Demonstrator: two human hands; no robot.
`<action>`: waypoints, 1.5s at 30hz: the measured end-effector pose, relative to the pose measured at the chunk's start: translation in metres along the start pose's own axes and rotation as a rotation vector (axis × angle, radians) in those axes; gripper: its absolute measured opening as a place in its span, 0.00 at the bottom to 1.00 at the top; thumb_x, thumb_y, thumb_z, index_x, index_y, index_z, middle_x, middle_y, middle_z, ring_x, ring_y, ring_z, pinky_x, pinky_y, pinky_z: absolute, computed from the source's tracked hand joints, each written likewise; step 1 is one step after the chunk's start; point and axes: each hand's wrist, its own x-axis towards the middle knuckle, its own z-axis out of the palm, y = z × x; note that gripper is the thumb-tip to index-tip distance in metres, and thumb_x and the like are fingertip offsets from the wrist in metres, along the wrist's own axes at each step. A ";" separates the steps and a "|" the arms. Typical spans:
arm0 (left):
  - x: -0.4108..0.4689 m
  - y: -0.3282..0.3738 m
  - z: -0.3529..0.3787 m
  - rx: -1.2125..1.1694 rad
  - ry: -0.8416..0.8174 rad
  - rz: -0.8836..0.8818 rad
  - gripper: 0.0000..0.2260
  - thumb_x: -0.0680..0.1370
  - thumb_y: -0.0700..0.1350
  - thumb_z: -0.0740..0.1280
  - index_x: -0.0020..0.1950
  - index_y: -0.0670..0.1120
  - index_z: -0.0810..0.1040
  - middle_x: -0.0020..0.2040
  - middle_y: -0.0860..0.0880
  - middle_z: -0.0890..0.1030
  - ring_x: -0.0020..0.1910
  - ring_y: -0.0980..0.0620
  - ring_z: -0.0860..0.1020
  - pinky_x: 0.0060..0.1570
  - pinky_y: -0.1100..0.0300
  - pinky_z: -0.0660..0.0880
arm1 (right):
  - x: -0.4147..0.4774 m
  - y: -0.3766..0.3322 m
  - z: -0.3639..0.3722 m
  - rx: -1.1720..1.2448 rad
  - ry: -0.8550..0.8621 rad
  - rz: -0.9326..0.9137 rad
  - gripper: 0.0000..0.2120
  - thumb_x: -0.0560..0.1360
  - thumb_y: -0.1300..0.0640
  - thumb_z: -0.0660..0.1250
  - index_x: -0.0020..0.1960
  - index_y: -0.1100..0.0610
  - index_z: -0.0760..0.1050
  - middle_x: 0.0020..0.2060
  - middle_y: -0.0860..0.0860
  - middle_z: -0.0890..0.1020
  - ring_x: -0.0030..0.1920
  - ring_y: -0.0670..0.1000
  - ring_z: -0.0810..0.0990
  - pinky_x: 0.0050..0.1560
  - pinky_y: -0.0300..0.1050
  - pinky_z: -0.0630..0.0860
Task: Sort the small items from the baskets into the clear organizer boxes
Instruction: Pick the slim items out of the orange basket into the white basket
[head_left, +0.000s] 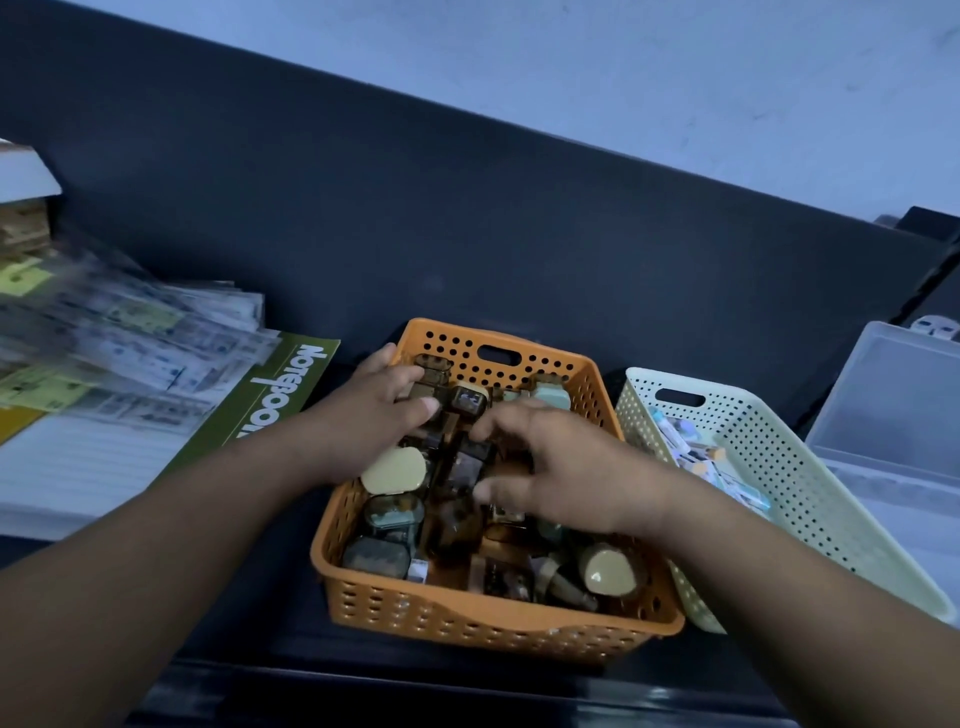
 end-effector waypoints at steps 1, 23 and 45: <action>0.000 0.000 0.000 0.001 0.000 0.000 0.24 0.81 0.51 0.58 0.77 0.51 0.58 0.78 0.57 0.42 0.75 0.58 0.52 0.59 0.65 0.53 | -0.002 -0.005 0.002 -0.007 -0.066 -0.016 0.26 0.70 0.42 0.72 0.64 0.44 0.68 0.59 0.42 0.70 0.60 0.45 0.70 0.62 0.44 0.71; 0.008 -0.012 0.000 0.015 0.010 0.025 0.24 0.81 0.57 0.51 0.76 0.51 0.60 0.79 0.54 0.46 0.76 0.60 0.44 0.72 0.58 0.44 | 0.007 -0.045 0.027 -0.048 0.001 -0.221 0.21 0.67 0.38 0.73 0.50 0.45 0.67 0.46 0.44 0.72 0.45 0.46 0.72 0.46 0.48 0.74; 0.004 -0.009 0.001 0.013 -0.015 0.030 0.27 0.80 0.63 0.45 0.77 0.55 0.55 0.78 0.57 0.45 0.76 0.59 0.44 0.70 0.57 0.45 | 0.015 -0.018 0.014 -0.263 -0.036 -0.125 0.14 0.73 0.48 0.68 0.58 0.43 0.75 0.70 0.45 0.64 0.72 0.48 0.56 0.72 0.59 0.57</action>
